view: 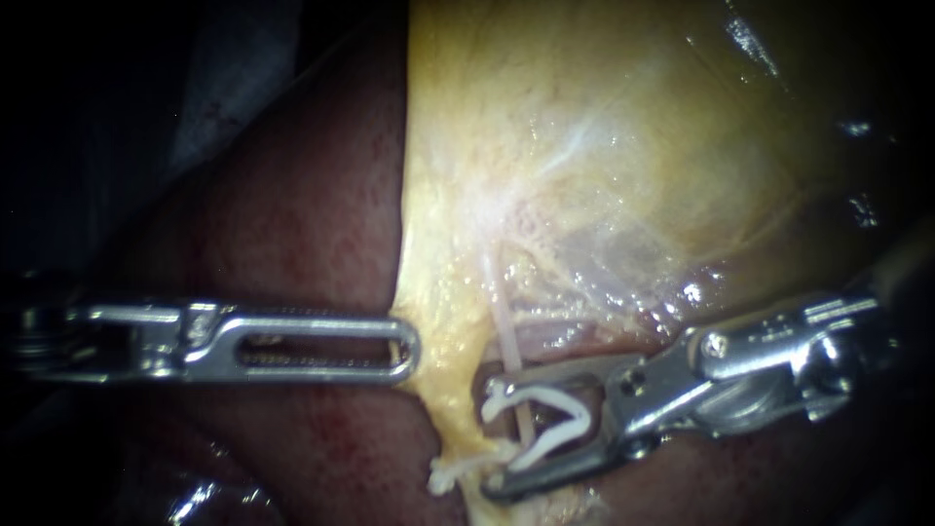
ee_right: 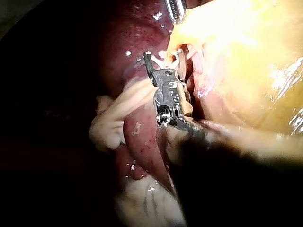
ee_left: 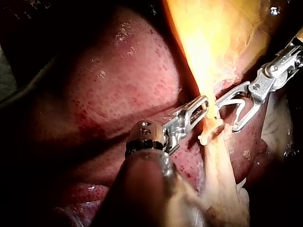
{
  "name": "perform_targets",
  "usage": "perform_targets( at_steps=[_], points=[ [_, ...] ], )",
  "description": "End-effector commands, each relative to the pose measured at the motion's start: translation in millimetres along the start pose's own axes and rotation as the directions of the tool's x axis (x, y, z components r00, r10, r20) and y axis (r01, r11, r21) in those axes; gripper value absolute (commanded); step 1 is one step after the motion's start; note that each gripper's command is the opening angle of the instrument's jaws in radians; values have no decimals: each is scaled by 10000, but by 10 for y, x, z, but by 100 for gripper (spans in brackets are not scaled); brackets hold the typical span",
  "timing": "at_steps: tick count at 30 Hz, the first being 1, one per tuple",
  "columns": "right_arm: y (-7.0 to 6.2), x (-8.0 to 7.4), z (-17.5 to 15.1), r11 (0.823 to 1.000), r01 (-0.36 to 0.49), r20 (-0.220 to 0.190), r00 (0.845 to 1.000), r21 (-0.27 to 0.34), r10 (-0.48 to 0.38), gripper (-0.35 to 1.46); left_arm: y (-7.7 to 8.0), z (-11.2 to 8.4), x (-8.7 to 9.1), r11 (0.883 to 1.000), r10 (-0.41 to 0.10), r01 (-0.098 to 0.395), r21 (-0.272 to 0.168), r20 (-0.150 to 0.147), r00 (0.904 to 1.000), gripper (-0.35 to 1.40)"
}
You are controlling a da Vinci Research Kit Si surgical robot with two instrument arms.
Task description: Clipping second clip left tube
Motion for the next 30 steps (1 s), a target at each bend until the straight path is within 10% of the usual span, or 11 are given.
perform_targets(
  at_steps=[1, 30],
  points=[
    [4, -3, 1, 10000, 16, 21, 10000, 32, -16, 53, 0, 0, 0, 10000, -3, 3, -1, 5, 10000, -33],
    [24, -17, 67, 9992, -90, 208, 9997, 393, 82, 51, -3, 3, 2, 10000, -5, 6, -25, 30, 10000, -33]
  ],
)
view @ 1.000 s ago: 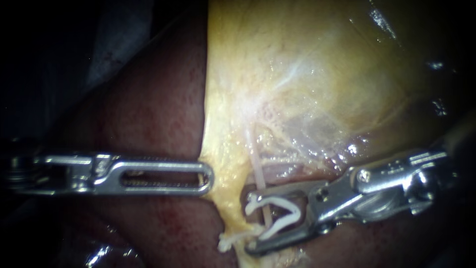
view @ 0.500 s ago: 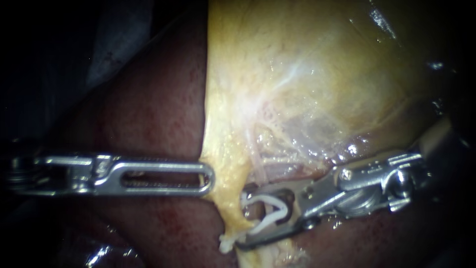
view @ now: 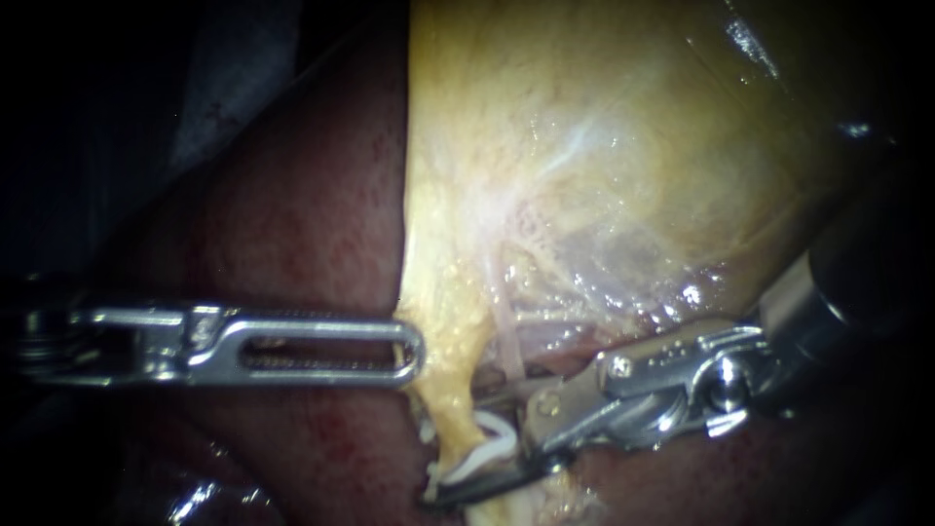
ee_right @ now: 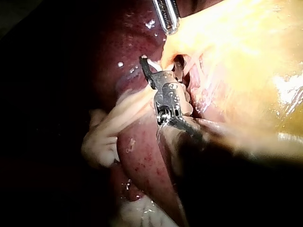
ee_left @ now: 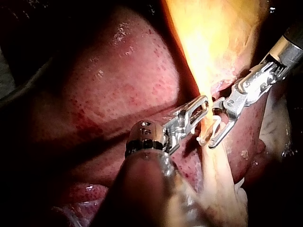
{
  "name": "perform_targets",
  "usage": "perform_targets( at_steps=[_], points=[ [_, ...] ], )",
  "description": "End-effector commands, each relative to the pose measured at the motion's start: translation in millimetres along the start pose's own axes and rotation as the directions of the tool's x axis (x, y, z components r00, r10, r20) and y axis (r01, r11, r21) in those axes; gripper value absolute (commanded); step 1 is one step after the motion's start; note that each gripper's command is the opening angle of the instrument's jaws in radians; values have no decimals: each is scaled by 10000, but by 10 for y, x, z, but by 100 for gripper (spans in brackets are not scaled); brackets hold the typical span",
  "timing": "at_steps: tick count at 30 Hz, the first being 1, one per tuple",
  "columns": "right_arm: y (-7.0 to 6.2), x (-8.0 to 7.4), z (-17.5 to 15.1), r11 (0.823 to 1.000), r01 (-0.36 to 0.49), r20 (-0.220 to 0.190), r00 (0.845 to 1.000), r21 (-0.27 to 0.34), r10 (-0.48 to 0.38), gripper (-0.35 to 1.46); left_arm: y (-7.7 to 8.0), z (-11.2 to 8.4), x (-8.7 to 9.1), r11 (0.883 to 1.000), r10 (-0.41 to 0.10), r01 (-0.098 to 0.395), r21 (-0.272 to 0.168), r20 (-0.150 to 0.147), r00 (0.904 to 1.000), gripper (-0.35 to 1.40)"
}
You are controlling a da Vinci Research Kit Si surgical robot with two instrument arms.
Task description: Clipping second clip left tube
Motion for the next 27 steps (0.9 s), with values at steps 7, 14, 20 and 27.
perform_targets(
  at_steps=[7, 14, 20, 27],
  points=[
    [2, 0, -1, 9997, -238, 2, 9997, -7, 238, 44, 0, 1, 0, 10000, 2, -2, -4, 4, 10000, -33],
    [6, 0, -1, 9950, -1003, 16, 9950, -15, 1003, 14, 0, 1, 0, 10000, 2, -2, -7, 7, 10000, -33],
    [10, -1, -2, 9905, -1373, 49, 9905, 30, 1373, -5, 0, 2, 0, 10000, 3, -3, -10, 10, 10000, -33],
    [11, -1, -2, 9907, -1363, 84, 9906, 32, 1362, -10, 0, 3, 1, 10000, 4, -4, -15, 15, 10000, -33]
  ],
)
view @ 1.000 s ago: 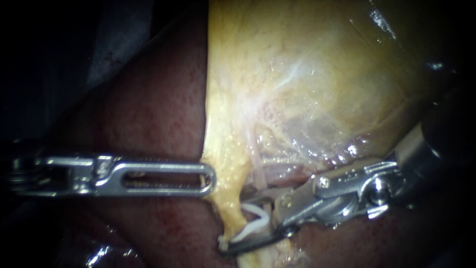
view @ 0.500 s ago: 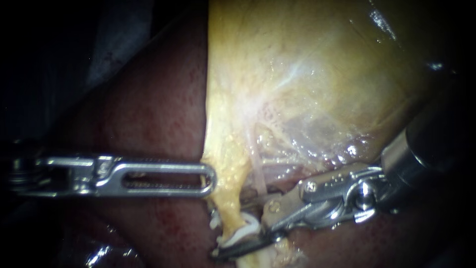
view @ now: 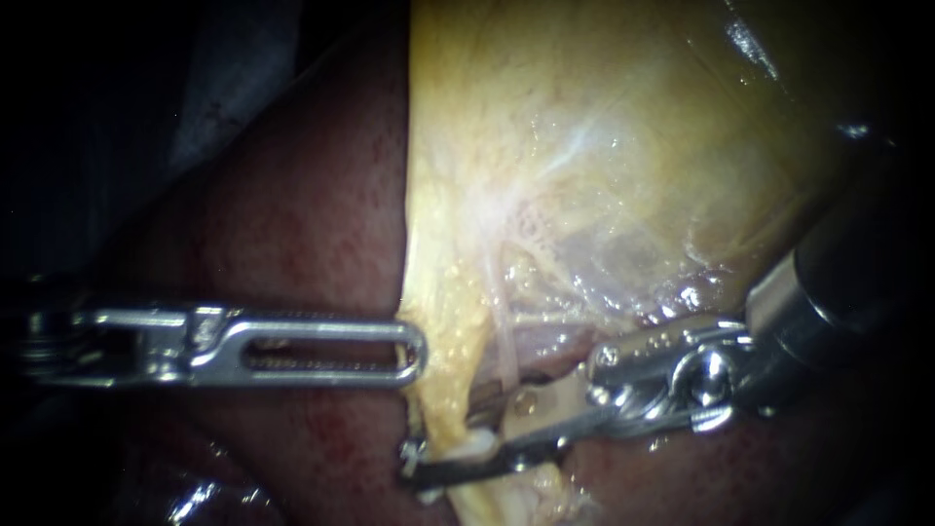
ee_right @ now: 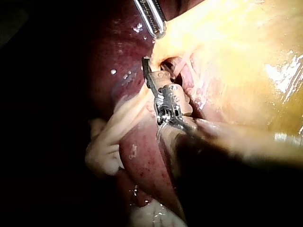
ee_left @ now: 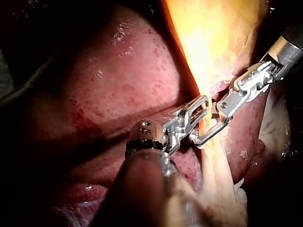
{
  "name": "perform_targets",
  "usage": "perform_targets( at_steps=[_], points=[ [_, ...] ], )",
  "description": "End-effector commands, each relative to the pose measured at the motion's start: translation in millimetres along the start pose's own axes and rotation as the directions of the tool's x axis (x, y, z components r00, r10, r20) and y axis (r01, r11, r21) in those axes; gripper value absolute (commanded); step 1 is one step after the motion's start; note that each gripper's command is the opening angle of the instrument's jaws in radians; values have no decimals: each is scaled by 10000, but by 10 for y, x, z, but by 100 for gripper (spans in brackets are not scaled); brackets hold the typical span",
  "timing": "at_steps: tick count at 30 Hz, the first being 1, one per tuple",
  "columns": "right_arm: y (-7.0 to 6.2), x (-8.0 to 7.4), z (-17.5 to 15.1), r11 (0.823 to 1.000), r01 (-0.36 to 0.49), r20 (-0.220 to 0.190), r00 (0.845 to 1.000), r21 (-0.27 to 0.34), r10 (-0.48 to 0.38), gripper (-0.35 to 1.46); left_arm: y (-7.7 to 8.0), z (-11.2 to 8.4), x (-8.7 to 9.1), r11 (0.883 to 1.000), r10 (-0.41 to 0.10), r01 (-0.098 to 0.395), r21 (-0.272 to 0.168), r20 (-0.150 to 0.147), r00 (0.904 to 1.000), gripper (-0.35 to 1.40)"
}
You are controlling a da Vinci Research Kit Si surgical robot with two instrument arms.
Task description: Clipping second clip left tube
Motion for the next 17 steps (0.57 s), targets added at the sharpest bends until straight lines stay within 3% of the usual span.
perform_targets(
  at_steps=[1, 17],
  points=[
    [0, 0, 0, 10000, 11, 3, 10000, 8, -11, -10, 0, 0, 0, 10000, -1, 1, -1, -1, 10000, -33],
    [1, 0, 0, 10000, -18, 51, 10000, 31, 18, -12, 0, 3, 0, 10000, 1, -1, -14, 13, 10000, -33]
  ],
)
